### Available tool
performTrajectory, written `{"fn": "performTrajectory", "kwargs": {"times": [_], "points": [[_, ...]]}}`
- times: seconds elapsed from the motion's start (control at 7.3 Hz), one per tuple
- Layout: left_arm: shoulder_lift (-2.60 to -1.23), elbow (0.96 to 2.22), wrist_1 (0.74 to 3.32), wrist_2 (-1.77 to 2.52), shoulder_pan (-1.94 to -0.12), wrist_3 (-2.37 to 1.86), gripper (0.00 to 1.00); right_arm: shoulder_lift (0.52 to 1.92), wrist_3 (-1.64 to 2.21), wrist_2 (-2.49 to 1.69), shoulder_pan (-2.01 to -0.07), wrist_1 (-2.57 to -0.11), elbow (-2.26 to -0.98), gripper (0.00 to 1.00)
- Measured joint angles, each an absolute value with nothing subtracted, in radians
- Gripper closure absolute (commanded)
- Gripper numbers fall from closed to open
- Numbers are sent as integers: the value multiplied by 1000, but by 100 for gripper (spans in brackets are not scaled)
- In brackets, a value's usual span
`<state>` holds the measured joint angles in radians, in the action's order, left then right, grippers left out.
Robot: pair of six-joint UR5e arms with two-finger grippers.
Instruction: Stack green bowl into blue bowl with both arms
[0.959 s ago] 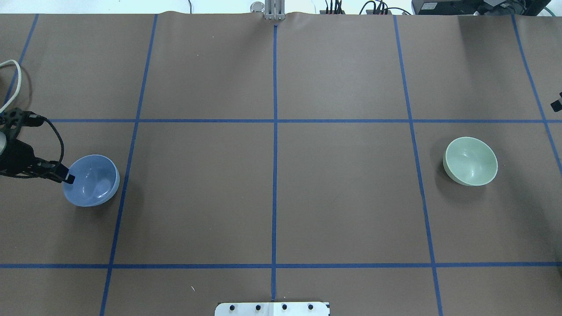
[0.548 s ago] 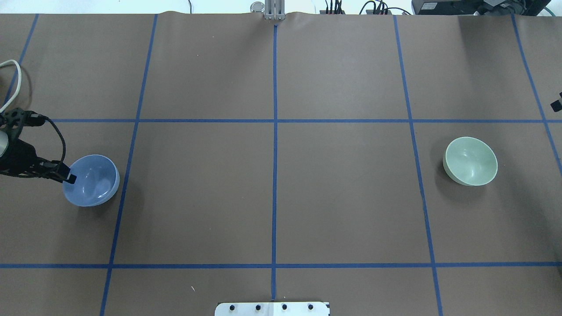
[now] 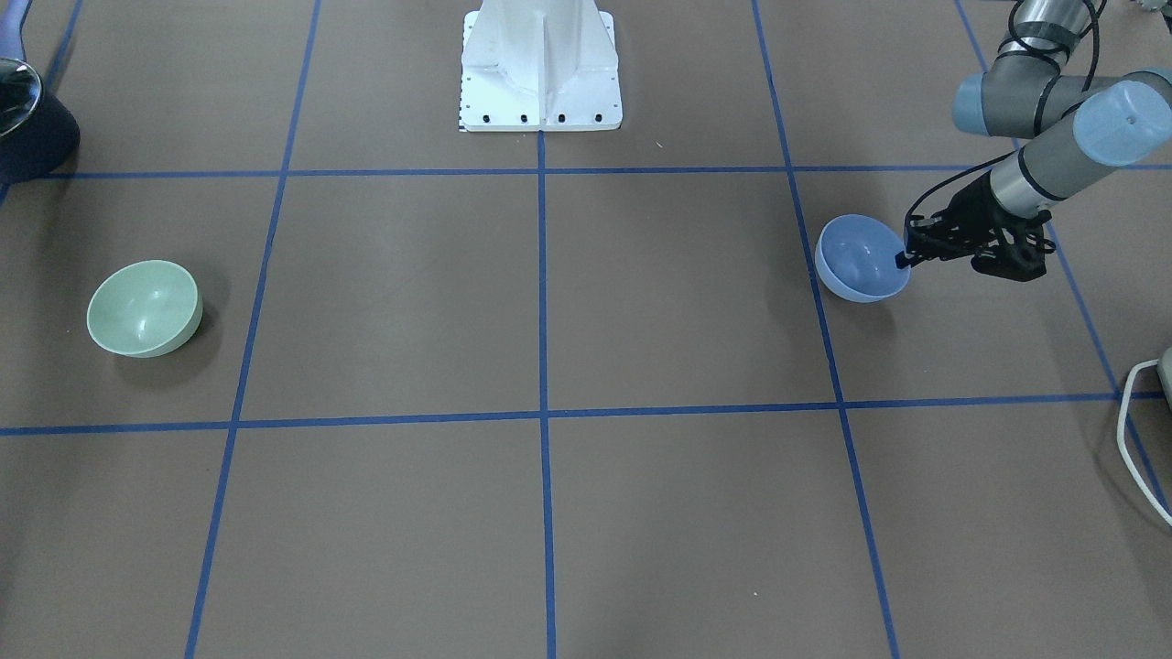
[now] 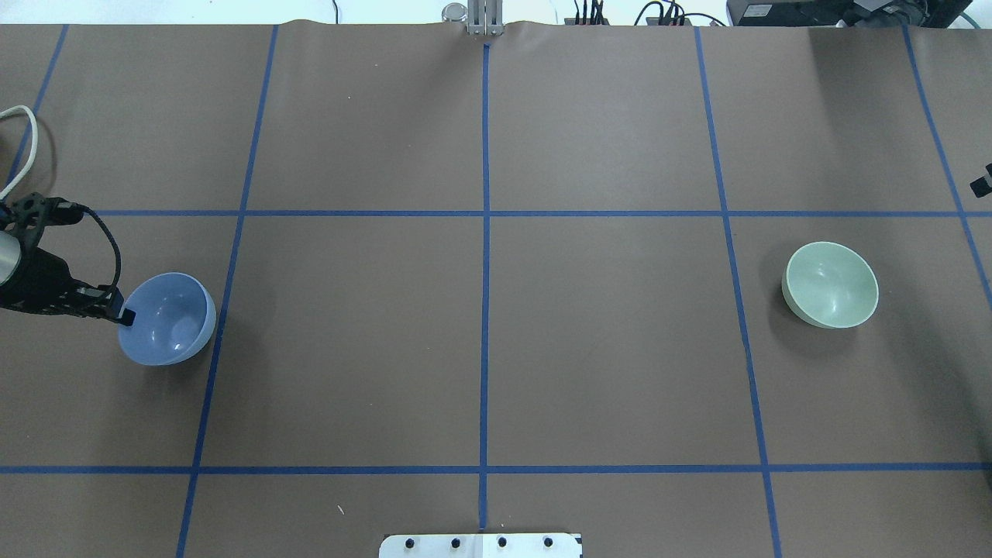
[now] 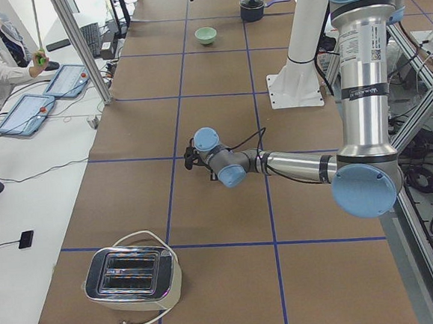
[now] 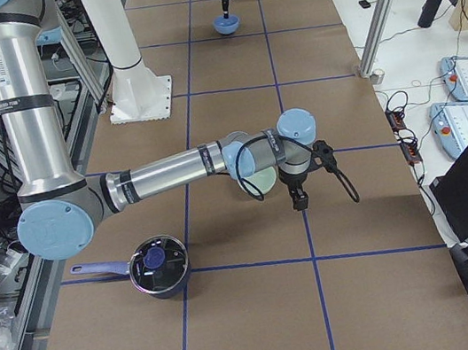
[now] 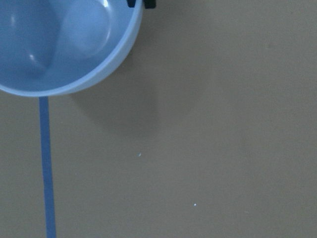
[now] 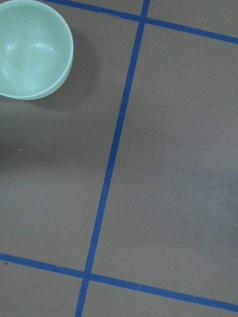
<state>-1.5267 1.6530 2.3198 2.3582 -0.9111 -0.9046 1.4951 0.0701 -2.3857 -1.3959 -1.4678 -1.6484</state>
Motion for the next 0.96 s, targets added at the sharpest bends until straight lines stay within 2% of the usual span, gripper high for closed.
{"fn": "performTrajectory", "kwargs": {"times": [0.55, 0.96], "points": [[-1573, 1715, 2310, 2396, -911, -1065, 96, 1490, 93, -2400, -1396, -1371, -1599, 0], [-1759, 1732, 2171, 2411, -911, -1268, 96, 1497, 168, -2427, -1395, -1370, -1638, 0]]}}
